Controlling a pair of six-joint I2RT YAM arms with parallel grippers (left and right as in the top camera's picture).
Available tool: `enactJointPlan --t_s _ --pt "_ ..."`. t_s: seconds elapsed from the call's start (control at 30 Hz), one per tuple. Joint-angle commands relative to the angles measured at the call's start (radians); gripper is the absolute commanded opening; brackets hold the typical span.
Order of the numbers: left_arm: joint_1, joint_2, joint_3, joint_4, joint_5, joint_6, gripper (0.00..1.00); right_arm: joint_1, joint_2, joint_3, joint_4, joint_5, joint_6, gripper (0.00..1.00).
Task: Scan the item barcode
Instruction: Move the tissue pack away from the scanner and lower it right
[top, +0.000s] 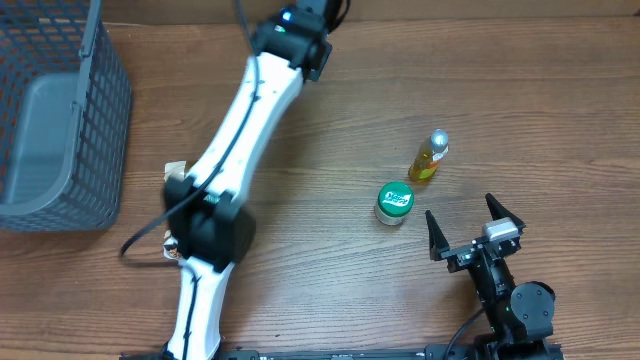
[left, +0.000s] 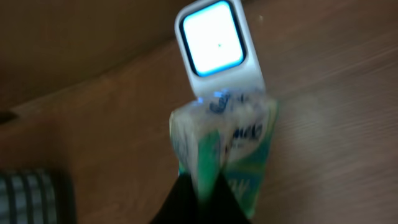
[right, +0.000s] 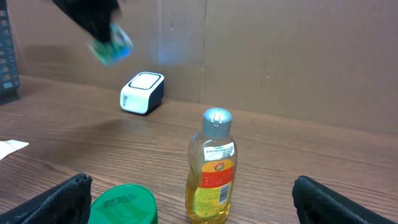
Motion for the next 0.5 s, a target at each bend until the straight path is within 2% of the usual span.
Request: enactJointPlan --t_s 0.0,0.07,0.2,0.33,0.47 --pt "-0.005 -0.076 0.016 -0.124 0.186 -0.28 0.04 -0.003 -0.01 -0.011 0.003 0.006 0.002 1.0" --pt "-0.007 -0.074 0.016 -0.232 0.254 -0.324 0.04 -0.003 -0.01 -0.011 0.003 0.006 0.002 1.0" --pt "-0.009 -0.059 -0.012 -0.367 0.42 -0.328 0.04 -0.003 -0.01 -0.011 0.003 0.006 0.002 1.0" --pt "-0.013 -0.058 -0.084 -0.391 0.532 -0.327 0.04 -0.003 -0.01 -0.011 0.003 0.006 0.002 1.0" --pt "-0.028 -0.058 -0.158 -0.382 0.581 -0.327 0.05 -0.003 -0.01 -0.011 0.003 0.006 0.002 1.0"
